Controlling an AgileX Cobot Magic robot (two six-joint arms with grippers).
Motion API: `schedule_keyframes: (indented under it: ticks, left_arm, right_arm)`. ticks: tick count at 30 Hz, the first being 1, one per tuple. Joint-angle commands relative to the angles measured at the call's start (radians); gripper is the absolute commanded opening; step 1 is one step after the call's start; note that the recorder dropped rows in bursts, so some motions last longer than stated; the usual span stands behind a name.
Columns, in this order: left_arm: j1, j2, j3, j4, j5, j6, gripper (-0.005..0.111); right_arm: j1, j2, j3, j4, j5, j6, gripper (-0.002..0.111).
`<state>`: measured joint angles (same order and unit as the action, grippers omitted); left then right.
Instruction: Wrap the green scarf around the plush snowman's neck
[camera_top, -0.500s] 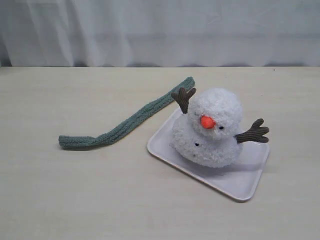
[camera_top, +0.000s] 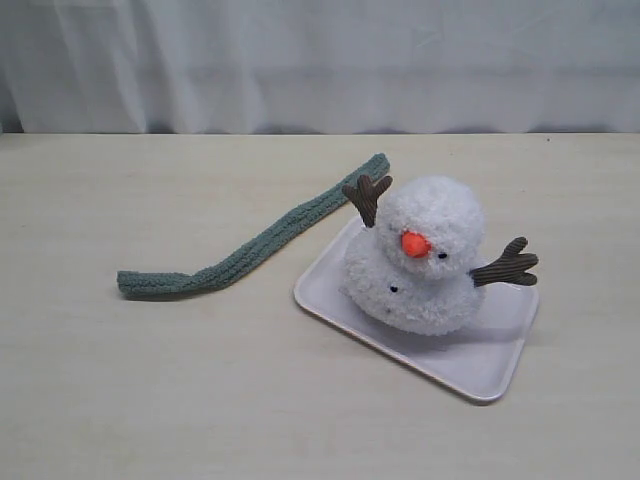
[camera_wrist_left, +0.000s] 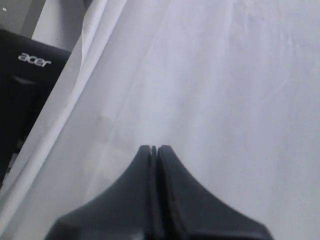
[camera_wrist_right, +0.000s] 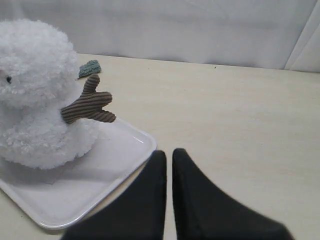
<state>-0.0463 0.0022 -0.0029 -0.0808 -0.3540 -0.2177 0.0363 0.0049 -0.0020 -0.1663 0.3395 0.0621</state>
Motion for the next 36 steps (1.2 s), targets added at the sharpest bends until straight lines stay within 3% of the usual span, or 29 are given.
schedule_keyframes:
  ticks: [1, 4, 8, 15, 18, 23, 30, 36]
  left_arm:
    - [-0.007, -0.002, 0.003, -0.011, -0.121, -0.050, 0.000]
    - [-0.007, -0.002, 0.003, -0.011, -0.167, -0.183, 0.000]
    - [-0.007, 0.000, -0.075, 0.020, -0.068, -0.255, 0.000]
    - [-0.007, 0.177, -0.385, 0.355, 0.398, -0.259, 0.000]
    - [-0.007, 0.269, -0.476, 0.423, 0.548, -0.232, 0.000]
    - [-0.044, 0.433, -0.535, 0.385, 0.650, -0.143, 0.000]
    - [-0.171, 0.698, -0.550, 0.196, 0.665, 0.128, 0.000]
    - [-0.270, 0.962, -0.655, 0.172, 0.790, 0.292, 0.000]
  right_arm:
    - [0.002, -0.005, 0.002, 0.002, 0.003, -0.009, 0.004]
    - [0.002, -0.005, 0.002, 0.002, 0.003, -0.009, 0.004]
    - [0.002, -0.005, 0.002, 0.002, 0.003, -0.009, 0.004]
    - [0.002, -0.005, 0.002, 0.002, 0.003, -0.009, 0.004]
    - [0.002, -0.005, 0.002, 0.002, 0.003, -0.009, 0.004]
    - [0.002, -0.005, 0.002, 0.002, 0.003, -0.009, 0.004]
    - [0.002, -0.005, 0.002, 0.002, 0.003, -0.009, 0.004]
    - [0.002, -0.005, 0.002, 0.002, 0.003, -0.009, 0.004]
